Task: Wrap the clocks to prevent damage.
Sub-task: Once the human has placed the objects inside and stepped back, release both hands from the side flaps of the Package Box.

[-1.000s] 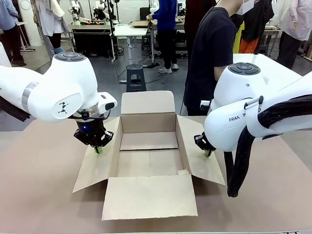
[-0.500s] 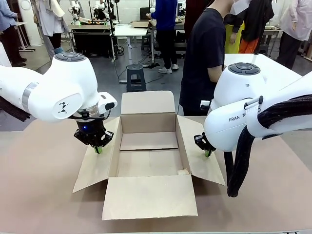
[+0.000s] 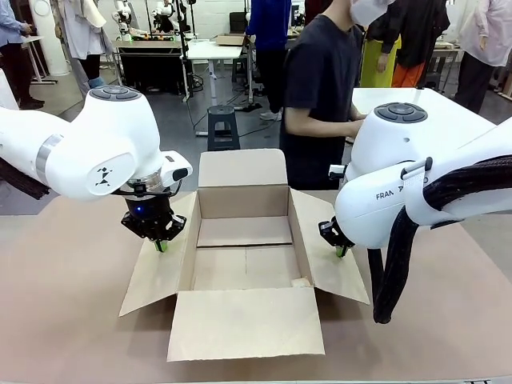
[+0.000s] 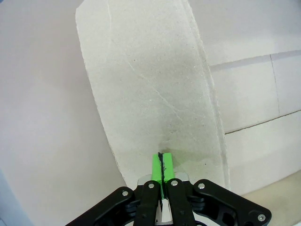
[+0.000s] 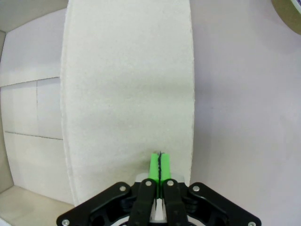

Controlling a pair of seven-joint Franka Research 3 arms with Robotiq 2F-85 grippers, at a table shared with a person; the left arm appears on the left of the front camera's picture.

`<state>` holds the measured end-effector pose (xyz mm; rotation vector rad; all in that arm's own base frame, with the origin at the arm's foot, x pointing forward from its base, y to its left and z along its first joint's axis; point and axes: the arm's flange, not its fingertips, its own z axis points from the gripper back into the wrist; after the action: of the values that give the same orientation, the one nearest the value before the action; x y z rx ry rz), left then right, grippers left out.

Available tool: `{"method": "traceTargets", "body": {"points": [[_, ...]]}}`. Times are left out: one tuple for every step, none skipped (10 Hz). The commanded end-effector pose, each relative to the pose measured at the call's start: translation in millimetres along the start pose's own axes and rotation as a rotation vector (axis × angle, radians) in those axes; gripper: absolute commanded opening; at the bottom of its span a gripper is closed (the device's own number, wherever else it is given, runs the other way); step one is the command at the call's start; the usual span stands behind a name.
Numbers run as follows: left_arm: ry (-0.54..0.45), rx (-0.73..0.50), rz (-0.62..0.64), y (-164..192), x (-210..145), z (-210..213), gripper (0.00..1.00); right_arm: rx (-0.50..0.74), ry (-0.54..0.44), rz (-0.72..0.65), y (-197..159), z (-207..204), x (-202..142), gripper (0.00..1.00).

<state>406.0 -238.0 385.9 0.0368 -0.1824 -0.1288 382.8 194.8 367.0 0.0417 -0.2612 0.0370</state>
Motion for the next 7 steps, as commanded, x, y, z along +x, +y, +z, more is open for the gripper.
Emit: {"method": "traceTargets", "body": {"points": [[-0.002,0.008,-0.007,0.0,-0.6,0.1,0.0,-0.005,-0.001,0.006,0.1,-0.4,-0.1,0.01],[-0.002,0.008,-0.007,0.0,-0.6,0.1,0.0,-0.005,-0.001,0.006,0.1,-0.4,-0.1,0.01],[-0.002,0.008,-0.007,0.0,-0.6,0.1,0.0,-0.005,-0.001,0.006,0.1,-0.4,-0.1,0.01],[-0.002,0.008,-0.007,0.0,-0.6,0.1,0.0,-0.005,-0.001,0.006,0.1,-0.4,-0.1,0.01],[-0.002,0.008,-0.007,0.0,-0.6,0.1,0.0,-0.005,-0.001,0.006,0.1,-0.4,-0.1,0.01],[-0.002,0.008,-0.007,0.0,-0.6,0.1,0.0,-0.005,-0.001,0.006,0.1,-0.4,-0.1,0.01],[-0.002,0.008,-0.007,0.0,-0.6,0.1,0.0,-0.005,-0.001,0.006,0.1,-0.4,-0.1,0.01]]}}
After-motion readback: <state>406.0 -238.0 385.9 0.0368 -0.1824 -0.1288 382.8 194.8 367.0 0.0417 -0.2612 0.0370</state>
